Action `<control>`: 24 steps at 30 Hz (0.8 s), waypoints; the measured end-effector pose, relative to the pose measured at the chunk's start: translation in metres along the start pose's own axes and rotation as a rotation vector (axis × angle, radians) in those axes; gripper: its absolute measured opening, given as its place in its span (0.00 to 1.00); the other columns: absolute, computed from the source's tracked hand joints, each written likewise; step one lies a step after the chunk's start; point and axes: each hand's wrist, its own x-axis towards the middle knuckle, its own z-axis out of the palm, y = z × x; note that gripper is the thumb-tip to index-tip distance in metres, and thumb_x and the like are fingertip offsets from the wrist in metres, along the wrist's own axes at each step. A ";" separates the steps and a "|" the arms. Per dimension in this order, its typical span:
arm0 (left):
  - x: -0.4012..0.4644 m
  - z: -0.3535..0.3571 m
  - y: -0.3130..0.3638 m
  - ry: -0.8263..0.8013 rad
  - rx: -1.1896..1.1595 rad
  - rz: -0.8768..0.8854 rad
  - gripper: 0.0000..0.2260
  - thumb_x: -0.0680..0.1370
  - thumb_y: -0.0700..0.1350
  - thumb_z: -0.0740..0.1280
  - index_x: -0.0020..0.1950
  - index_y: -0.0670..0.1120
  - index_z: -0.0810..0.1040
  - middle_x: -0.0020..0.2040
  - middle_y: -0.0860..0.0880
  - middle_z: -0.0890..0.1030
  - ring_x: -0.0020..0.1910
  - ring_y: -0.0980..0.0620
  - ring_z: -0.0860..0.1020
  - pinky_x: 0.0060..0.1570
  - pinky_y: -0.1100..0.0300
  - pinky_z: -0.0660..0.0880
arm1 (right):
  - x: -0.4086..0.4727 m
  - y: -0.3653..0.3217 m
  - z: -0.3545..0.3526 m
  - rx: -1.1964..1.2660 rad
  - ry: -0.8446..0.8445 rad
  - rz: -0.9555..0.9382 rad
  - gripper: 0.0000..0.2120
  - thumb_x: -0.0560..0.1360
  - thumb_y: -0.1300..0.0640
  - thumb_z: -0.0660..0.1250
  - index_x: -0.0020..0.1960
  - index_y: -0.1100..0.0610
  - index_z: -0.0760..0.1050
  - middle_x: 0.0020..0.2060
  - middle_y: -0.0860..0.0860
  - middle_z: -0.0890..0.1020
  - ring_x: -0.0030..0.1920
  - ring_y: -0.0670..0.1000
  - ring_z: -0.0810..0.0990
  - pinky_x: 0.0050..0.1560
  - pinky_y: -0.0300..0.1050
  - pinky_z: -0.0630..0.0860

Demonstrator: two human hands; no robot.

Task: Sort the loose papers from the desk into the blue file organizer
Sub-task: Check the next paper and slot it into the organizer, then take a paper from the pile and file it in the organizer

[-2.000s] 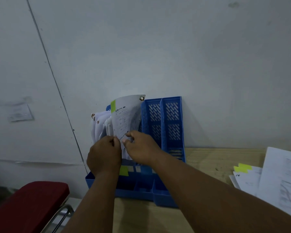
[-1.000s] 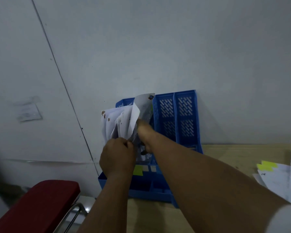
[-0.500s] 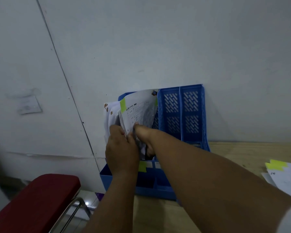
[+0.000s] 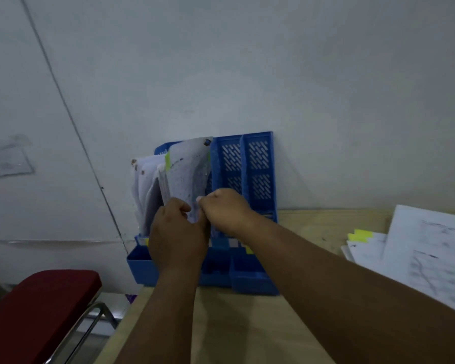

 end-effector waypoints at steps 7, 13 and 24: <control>-0.055 0.014 0.066 -0.171 -0.052 0.137 0.12 0.76 0.57 0.71 0.52 0.51 0.78 0.46 0.53 0.78 0.45 0.52 0.77 0.41 0.56 0.73 | -0.095 0.071 -0.094 -0.130 0.291 -0.106 0.11 0.79 0.44 0.65 0.51 0.49 0.81 0.45 0.42 0.82 0.47 0.43 0.79 0.43 0.37 0.72; -0.110 0.038 0.125 -0.361 -0.253 0.251 0.08 0.74 0.51 0.74 0.50 0.53 0.78 0.43 0.57 0.78 0.43 0.58 0.77 0.41 0.62 0.74 | -0.152 0.125 -0.166 -0.258 0.456 -0.047 0.11 0.76 0.45 0.69 0.57 0.45 0.79 0.52 0.38 0.79 0.53 0.41 0.78 0.48 0.36 0.70; -0.200 0.119 0.159 -0.616 -0.474 0.071 0.11 0.76 0.41 0.71 0.58 0.52 0.82 0.50 0.57 0.83 0.50 0.60 0.80 0.53 0.59 0.79 | -0.182 0.222 -0.217 -0.422 0.379 0.124 0.25 0.65 0.39 0.77 0.59 0.47 0.80 0.57 0.43 0.81 0.58 0.46 0.78 0.59 0.46 0.75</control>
